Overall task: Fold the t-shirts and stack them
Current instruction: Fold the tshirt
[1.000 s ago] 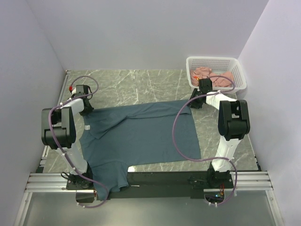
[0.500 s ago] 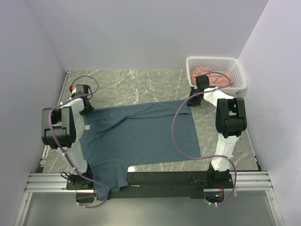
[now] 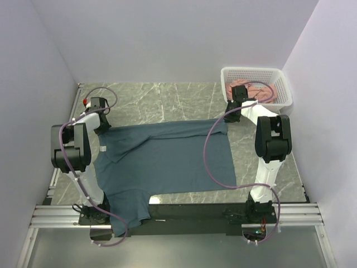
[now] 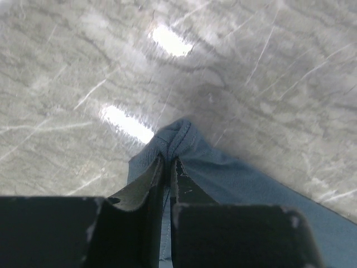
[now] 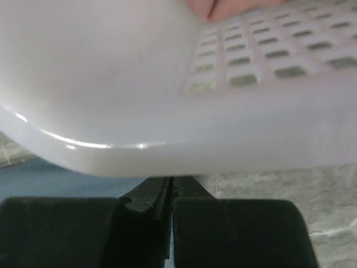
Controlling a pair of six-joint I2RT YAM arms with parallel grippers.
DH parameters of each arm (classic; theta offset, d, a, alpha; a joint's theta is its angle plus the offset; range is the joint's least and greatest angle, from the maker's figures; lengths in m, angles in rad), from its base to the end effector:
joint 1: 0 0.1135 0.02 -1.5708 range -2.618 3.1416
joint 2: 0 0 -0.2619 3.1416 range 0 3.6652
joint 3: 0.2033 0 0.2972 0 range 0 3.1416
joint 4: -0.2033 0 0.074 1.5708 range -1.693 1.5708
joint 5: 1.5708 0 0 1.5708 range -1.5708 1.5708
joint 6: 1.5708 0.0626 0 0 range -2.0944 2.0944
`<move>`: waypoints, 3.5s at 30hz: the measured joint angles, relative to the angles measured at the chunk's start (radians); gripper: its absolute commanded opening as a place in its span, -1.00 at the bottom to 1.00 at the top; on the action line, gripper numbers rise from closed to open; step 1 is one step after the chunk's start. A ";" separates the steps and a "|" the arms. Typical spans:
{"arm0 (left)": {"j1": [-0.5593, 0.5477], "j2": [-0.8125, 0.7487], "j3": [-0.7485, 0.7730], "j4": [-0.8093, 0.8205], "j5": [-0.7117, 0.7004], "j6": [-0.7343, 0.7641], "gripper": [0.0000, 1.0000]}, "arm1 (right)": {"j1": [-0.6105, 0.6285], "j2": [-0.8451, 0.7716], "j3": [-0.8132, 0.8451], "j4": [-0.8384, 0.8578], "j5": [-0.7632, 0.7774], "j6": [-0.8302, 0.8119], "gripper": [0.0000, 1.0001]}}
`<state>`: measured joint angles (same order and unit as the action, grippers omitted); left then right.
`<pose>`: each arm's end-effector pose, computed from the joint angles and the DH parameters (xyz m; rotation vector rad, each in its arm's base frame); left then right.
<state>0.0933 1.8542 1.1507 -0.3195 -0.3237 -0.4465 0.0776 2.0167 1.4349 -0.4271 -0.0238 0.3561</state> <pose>0.4198 0.0593 0.1086 -0.7879 2.4119 0.2823 0.4803 0.0388 0.1244 0.3509 2.5674 0.1910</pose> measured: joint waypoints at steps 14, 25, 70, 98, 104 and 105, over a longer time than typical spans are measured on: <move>0.006 0.005 0.035 -0.026 0.011 0.017 0.15 | 0.008 0.012 0.018 -0.017 0.012 -0.044 0.09; -0.009 -0.376 -0.030 -0.111 0.093 -0.027 0.58 | 0.129 -0.214 -0.217 0.031 0.039 -0.030 0.08; -0.064 -0.895 -0.523 -0.035 0.169 -0.090 0.53 | -0.020 -0.291 -0.497 0.332 -0.100 0.274 -0.65; -0.081 -0.780 -0.488 -0.001 0.268 -0.078 0.68 | -0.002 -0.325 -0.429 0.130 -0.039 0.102 0.25; -0.156 -0.558 -0.316 0.006 0.276 -0.059 0.38 | 0.101 -0.482 -0.436 0.081 -0.003 0.092 0.25; -0.168 -0.522 -0.287 0.006 0.275 -0.052 0.30 | 0.129 -0.516 -0.442 0.081 0.000 0.090 0.25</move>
<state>-0.0746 1.3319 0.8635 -0.3130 -0.0486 -0.4984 0.2070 1.5009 0.9928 -0.3462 -0.0238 0.4465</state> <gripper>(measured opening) 0.709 0.624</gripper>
